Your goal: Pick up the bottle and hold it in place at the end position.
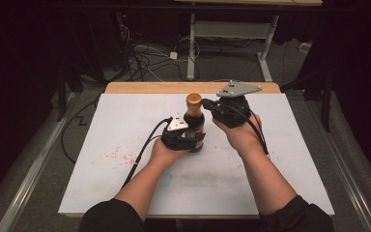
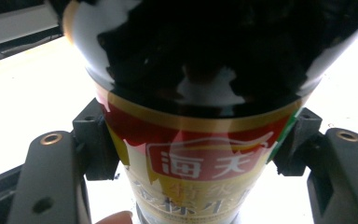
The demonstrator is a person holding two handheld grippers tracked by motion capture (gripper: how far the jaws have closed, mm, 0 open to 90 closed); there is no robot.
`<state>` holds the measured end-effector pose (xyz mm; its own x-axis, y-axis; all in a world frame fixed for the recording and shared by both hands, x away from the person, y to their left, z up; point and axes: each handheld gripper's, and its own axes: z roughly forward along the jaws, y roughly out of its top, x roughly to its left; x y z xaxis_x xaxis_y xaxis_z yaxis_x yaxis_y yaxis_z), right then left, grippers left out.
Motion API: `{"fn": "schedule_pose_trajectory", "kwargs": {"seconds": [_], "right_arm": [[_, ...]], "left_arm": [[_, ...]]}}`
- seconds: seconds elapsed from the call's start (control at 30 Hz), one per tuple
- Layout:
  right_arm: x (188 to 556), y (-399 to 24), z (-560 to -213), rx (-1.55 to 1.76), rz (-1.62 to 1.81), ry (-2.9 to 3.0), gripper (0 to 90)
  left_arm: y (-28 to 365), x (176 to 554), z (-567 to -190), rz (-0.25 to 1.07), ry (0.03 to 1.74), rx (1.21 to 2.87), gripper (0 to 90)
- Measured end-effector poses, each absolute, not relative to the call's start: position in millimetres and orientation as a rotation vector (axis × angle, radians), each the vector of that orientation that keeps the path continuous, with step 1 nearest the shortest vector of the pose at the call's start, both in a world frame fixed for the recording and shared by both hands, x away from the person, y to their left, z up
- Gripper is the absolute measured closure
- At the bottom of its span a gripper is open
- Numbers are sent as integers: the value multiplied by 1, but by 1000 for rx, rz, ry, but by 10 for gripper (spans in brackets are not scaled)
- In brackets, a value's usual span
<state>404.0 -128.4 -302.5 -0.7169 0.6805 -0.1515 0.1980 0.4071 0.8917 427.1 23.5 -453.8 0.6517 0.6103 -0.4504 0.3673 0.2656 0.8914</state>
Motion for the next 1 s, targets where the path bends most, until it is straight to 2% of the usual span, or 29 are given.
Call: {"fn": "schedule_pose_trajectory", "kwargs": {"seconds": [0.83,0.9,1.0], "right_arm": [[402,-124,-298,729,1292,2155,900],[394,-126,-275,706,1496,2063,900],[385,-125,-251,641,1429,2040,900]], "left_arm": [[24,426,-454,205,909,1348,299],[17,424,-455,242,902,1352,298],[18,427,-452,216,934,1345,293]]}}
